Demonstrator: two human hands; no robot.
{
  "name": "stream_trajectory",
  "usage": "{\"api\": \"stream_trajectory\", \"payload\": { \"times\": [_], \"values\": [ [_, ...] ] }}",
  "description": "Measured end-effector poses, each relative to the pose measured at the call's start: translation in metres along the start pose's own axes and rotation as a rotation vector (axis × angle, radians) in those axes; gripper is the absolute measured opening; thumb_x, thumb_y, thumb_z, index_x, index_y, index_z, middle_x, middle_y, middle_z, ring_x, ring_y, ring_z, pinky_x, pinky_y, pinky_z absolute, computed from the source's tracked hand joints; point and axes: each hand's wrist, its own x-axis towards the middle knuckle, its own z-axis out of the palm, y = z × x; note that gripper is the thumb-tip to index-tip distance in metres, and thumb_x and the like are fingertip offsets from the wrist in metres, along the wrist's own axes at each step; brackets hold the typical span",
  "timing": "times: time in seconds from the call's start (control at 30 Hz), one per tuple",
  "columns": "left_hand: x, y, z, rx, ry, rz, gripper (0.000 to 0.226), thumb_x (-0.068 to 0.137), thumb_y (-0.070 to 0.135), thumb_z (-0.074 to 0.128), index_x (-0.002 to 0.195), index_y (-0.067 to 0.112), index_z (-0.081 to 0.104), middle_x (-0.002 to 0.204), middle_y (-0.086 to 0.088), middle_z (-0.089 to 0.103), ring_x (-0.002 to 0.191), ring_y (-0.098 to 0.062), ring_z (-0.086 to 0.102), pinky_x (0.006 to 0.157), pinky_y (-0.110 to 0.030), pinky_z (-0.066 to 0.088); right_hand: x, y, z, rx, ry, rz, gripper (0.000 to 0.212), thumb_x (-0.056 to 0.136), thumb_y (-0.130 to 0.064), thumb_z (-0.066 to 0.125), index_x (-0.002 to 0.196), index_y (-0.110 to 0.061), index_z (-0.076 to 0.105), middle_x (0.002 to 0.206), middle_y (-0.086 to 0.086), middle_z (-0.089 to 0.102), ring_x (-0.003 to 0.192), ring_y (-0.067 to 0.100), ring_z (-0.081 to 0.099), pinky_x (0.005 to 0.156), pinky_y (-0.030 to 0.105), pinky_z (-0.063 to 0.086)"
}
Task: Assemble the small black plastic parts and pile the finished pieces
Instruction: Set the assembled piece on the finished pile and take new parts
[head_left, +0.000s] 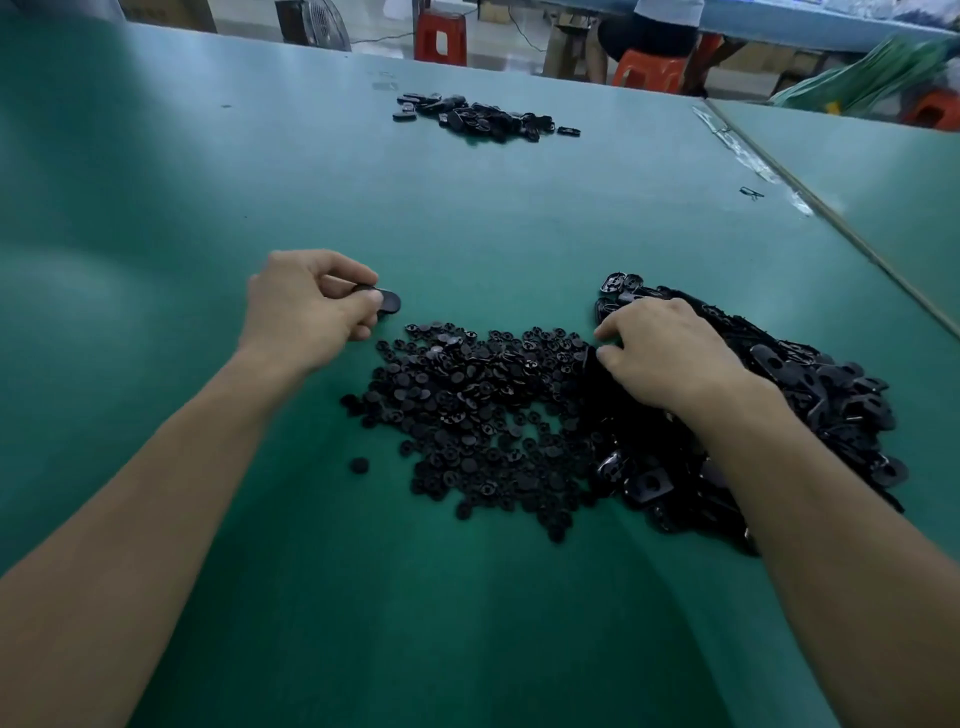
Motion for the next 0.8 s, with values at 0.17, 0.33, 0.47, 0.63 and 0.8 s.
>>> {"api": "stream_trajectory", "payload": {
  "times": [0.17,0.33,0.47,0.63,0.8],
  "values": [
    [0.001,-0.010,-0.003,0.131,0.037,0.004,0.017,0.084,0.010,0.077,0.082,0.025,0.072,0.072,0.001,0.072,0.051,-0.008,0.066,0.063,-0.023,0.060,0.007,0.003,0.001,0.014,-0.006,-0.020,0.017,0.094,-0.017,0.065,0.105,-0.009,0.076,0.114,0.015,0.069,0.114,0.036,0.058,0.099,0.046,0.049],
    [-0.001,-0.011,-0.001,0.367,0.113,0.136,0.018,0.083,0.014,0.078,0.100,0.018,0.076,0.089,0.006,0.068,0.069,-0.012,0.063,0.073,-0.001,0.042,0.005,0.010,0.006,0.054,0.059,-0.077,0.020,0.098,-0.026,0.062,0.110,-0.013,0.072,0.114,0.011,0.060,0.116,0.032,0.053,0.099,0.042,0.045],
    [-0.004,-0.010,0.004,0.444,0.121,0.191,0.024,0.087,0.012,0.075,0.111,0.016,0.073,0.113,-0.008,0.057,0.070,-0.015,0.064,0.084,-0.012,0.041,0.003,0.013,0.007,0.111,0.104,-0.100,0.016,0.099,-0.029,0.060,0.100,-0.013,0.057,0.108,0.008,0.056,0.109,0.030,0.051,0.088,0.038,0.041],
    [-0.009,0.000,0.010,0.357,0.082,0.238,0.013,0.089,0.018,0.073,0.102,0.016,0.074,0.097,-0.001,0.066,0.061,0.007,0.056,0.066,0.006,0.035,-0.003,0.007,0.005,0.288,0.296,-0.139,0.011,0.100,-0.023,0.059,0.094,-0.013,0.057,0.093,0.002,0.060,0.089,0.024,0.056,0.079,0.036,0.043],
    [-0.025,0.030,0.019,0.097,-0.305,0.174,0.005,0.086,0.026,0.078,0.090,0.026,0.075,0.074,0.008,0.071,0.060,-0.001,0.063,0.061,-0.016,0.048,-0.024,-0.022,0.008,0.830,0.453,-0.064,0.030,0.097,-0.017,0.065,0.126,-0.018,0.061,0.079,-0.013,0.065,0.075,0.001,0.064,0.076,0.022,0.048]
  ]
}}
